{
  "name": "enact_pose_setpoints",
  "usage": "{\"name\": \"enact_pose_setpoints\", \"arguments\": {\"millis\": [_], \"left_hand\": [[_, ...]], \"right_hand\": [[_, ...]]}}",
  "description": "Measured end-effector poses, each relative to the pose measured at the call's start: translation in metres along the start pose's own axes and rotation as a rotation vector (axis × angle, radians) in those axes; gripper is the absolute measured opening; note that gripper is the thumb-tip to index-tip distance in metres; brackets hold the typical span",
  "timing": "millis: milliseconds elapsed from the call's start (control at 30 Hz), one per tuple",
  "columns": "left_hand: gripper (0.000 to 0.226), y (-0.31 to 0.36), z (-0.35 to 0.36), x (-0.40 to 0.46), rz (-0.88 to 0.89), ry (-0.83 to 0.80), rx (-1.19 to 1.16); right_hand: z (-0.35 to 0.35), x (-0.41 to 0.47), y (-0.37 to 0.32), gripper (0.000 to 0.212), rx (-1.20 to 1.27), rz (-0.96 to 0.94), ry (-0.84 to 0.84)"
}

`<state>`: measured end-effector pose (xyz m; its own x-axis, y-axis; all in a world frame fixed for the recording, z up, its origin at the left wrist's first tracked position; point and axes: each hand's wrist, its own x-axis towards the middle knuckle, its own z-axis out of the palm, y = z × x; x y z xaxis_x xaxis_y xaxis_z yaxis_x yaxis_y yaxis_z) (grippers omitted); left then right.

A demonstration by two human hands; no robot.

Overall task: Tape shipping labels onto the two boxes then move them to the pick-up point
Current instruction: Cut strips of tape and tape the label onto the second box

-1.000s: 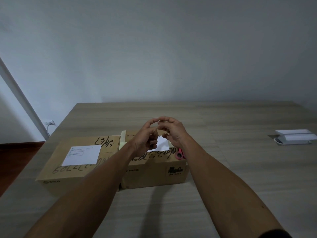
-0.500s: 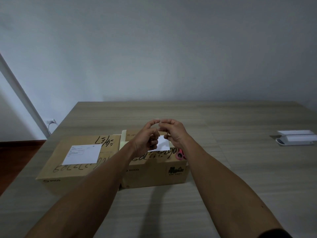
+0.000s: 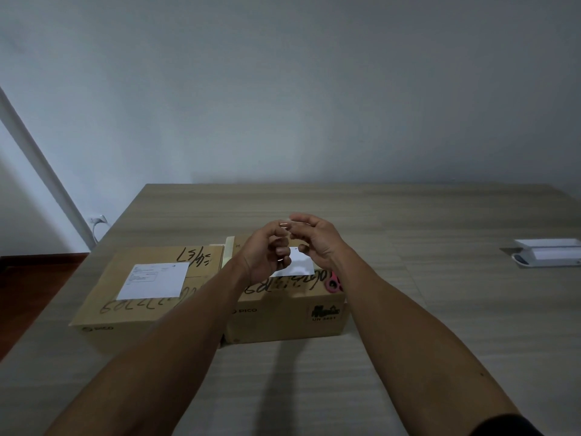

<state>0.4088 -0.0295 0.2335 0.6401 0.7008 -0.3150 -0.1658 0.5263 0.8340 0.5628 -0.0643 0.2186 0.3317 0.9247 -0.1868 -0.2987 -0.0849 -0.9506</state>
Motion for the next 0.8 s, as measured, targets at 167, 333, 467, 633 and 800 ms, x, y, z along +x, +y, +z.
{"name": "enact_pose_setpoints", "arguments": {"millis": [167,333,467,633,800], "left_hand": [[0.004,0.001,-0.011,0.013,-0.058,0.035,-0.182],[0.012,0.003,-0.015,0.019,-0.063,0.002,-0.224],[0.016,0.002,-0.016,0.023,-0.069,0.0,-0.225],[0.017,0.002,-0.016,0.026,-0.082,-0.003,-0.223],[0.017,0.001,-0.017,0.029,-0.084,0.002,-0.197]], "right_hand": [[-0.003,0.001,-0.002,0.028,0.01,-0.017,0.036],[-0.005,0.003,-0.005,0.025,0.011,-0.023,0.016],[-0.004,0.003,-0.008,0.026,-0.039,-0.025,0.003],[-0.001,0.005,-0.01,0.024,-0.079,-0.034,-0.007],[0.001,0.009,-0.01,0.023,-0.138,-0.005,0.009]]}}
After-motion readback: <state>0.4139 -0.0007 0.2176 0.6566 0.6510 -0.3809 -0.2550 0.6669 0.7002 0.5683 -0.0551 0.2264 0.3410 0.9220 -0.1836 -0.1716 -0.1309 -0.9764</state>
